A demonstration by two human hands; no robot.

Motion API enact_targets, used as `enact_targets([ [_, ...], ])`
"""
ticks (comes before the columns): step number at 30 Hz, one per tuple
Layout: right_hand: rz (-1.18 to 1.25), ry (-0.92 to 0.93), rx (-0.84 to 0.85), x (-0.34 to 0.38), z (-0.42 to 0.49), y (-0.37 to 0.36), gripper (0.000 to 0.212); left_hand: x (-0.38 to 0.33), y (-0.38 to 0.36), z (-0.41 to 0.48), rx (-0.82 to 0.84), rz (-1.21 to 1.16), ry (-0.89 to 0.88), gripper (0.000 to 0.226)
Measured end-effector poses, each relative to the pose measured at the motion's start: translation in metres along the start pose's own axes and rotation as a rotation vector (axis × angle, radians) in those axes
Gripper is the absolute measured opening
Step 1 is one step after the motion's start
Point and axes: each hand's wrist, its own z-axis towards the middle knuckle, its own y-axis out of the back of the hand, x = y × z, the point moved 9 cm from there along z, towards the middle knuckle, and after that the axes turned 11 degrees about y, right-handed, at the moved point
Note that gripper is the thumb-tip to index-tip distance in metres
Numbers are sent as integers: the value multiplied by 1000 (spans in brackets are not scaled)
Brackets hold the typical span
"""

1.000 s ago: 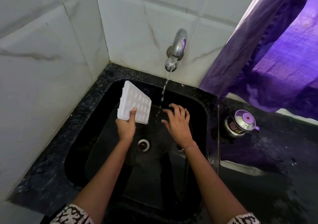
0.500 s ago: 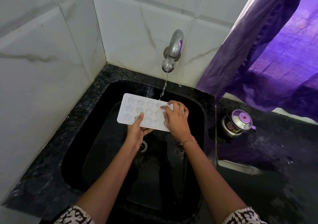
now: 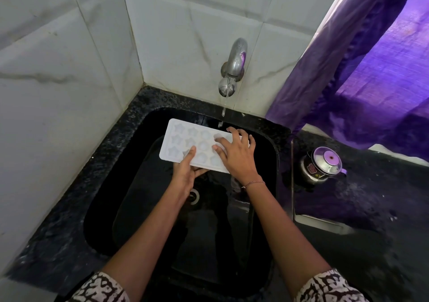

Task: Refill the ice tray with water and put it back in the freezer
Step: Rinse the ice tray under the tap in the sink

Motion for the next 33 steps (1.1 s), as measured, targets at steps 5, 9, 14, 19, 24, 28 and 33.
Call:
enact_targets([
  [5,-37,-23,-37,1,-1,1,46,2,-4,1,-1,-9,-10,49],
  [9,33,10,-114,9,-7,5,45,-4,-7,3,-4,-20,-24,46],
  [14,22,62,-143,8,-10,12,35,-9,-1,2,-14,-41,-39,47],
  [19,-23,60,-108,13,-5,8,49,-13,-3,2,-17,-29,-43,47],
  [24,61,88,-47,13,-2,5,52,-16,-3,3,-11,-37,-58,48],
  [28,-55,59,-90,8,-2,8,49,-11,-6,5,-15,-37,-37,49],
  [33,20,72,-80,8,-3,4,47,-13,-12,8,-1,-57,-41,48],
])
